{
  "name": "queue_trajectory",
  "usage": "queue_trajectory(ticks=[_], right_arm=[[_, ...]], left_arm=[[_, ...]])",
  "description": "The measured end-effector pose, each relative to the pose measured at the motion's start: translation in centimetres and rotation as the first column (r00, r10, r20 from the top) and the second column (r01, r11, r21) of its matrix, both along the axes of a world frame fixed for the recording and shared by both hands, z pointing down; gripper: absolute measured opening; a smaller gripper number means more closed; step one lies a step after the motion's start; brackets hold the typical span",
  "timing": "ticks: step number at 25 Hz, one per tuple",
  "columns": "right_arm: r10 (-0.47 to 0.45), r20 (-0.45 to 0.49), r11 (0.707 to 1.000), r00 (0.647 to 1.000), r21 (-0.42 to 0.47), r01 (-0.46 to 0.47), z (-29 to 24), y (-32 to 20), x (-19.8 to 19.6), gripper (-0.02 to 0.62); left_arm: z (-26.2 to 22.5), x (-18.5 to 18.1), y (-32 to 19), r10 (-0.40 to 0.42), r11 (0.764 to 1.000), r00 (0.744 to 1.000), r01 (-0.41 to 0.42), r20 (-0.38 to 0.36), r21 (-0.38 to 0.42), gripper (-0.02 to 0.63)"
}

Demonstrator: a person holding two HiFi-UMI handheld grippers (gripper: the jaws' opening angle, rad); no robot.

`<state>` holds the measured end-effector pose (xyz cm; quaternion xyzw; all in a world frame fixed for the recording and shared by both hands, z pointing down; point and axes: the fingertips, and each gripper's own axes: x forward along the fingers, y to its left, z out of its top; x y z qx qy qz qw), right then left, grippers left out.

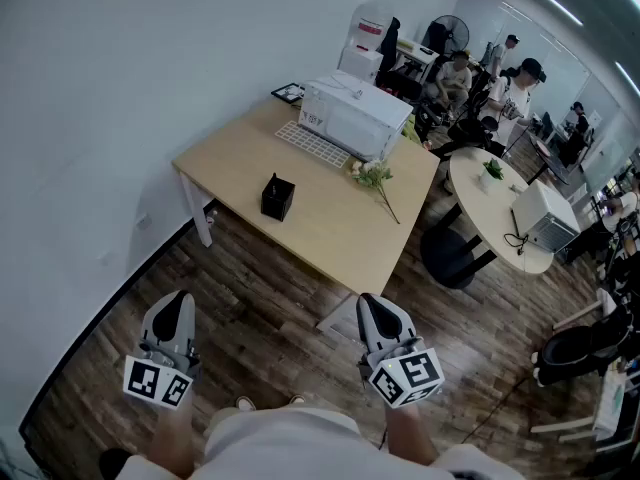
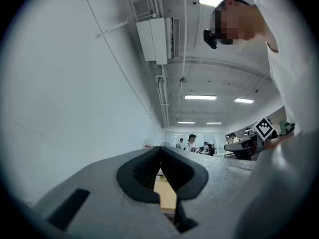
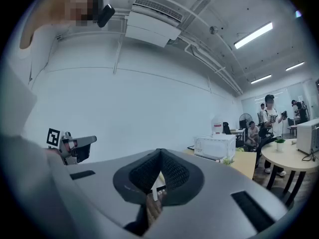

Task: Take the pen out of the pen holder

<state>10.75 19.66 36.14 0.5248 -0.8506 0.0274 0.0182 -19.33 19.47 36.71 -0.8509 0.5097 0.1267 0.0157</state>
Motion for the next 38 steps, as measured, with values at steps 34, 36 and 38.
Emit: queue_trajectory(ticks=[34, 36, 38], right_arm=[[-0.062, 0.096, 0.998, 0.993, -0.012, 0.063, 1.7, -0.2, 6.2, 0.002], [-0.063, 0.096, 0.998, 0.993, -0.014, 0.064, 1.9, -0.2, 7.0, 0.002], [-0.065, 0.099, 0.998, 0.993, -0.015, 0.067, 2.0, -0.2, 7.7, 0.002]], left_arm=[[1.0, 3.0, -0.1, -0.122, 0.99, 0.99, 0.117, -0.075, -0.073, 0.51], [1.0, 3.9, -0.2, -0.116, 0.991, 0.991, 0.111, -0.072, -0.075, 0.515], [1.1, 4.8, -0.2, -0.113, 0.991, 0.991, 0.108, -0.067, -0.076, 0.515]])
